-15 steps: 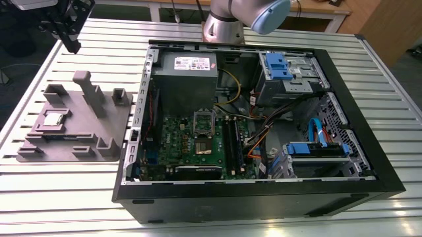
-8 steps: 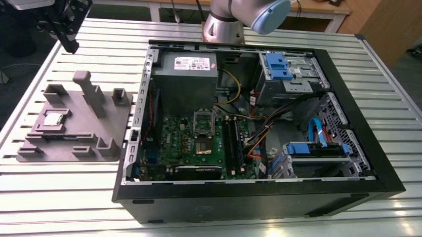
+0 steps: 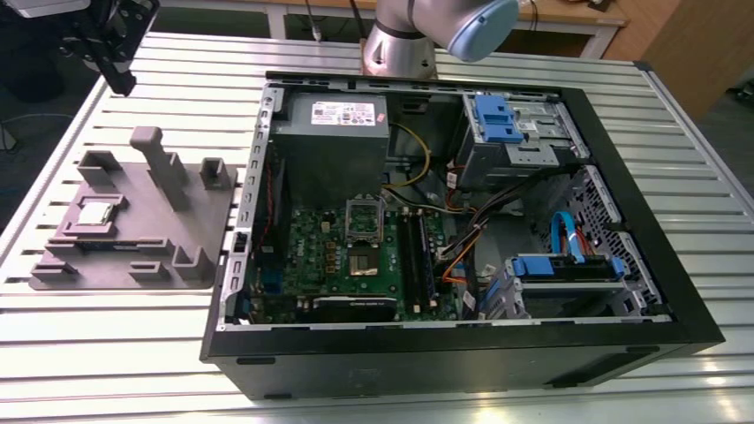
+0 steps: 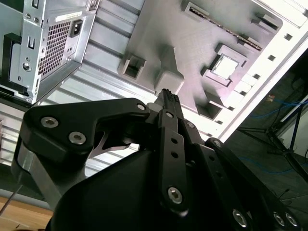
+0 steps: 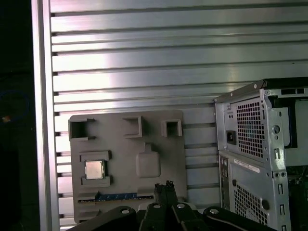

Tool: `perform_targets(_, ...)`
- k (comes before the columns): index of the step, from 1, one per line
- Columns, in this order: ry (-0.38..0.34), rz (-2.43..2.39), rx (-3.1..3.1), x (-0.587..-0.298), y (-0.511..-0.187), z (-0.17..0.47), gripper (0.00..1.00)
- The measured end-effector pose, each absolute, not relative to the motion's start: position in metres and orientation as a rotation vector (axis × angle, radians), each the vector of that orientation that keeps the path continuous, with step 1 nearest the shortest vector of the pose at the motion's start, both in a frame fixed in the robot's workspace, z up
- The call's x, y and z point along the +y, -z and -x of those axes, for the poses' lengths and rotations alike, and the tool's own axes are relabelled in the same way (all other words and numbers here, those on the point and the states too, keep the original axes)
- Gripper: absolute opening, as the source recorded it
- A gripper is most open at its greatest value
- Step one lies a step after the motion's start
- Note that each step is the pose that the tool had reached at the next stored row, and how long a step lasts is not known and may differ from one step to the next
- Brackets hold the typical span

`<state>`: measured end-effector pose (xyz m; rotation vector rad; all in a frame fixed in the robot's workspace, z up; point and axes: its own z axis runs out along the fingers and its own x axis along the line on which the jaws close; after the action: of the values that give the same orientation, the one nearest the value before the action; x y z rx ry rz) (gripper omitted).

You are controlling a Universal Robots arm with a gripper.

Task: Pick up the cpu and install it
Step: 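Reach for the cpu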

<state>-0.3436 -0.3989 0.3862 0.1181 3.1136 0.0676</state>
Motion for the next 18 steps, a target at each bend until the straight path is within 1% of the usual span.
perform_targets(18,-0.068,-0.118,3.114,-0.399,-0.386,0.363,0.11)
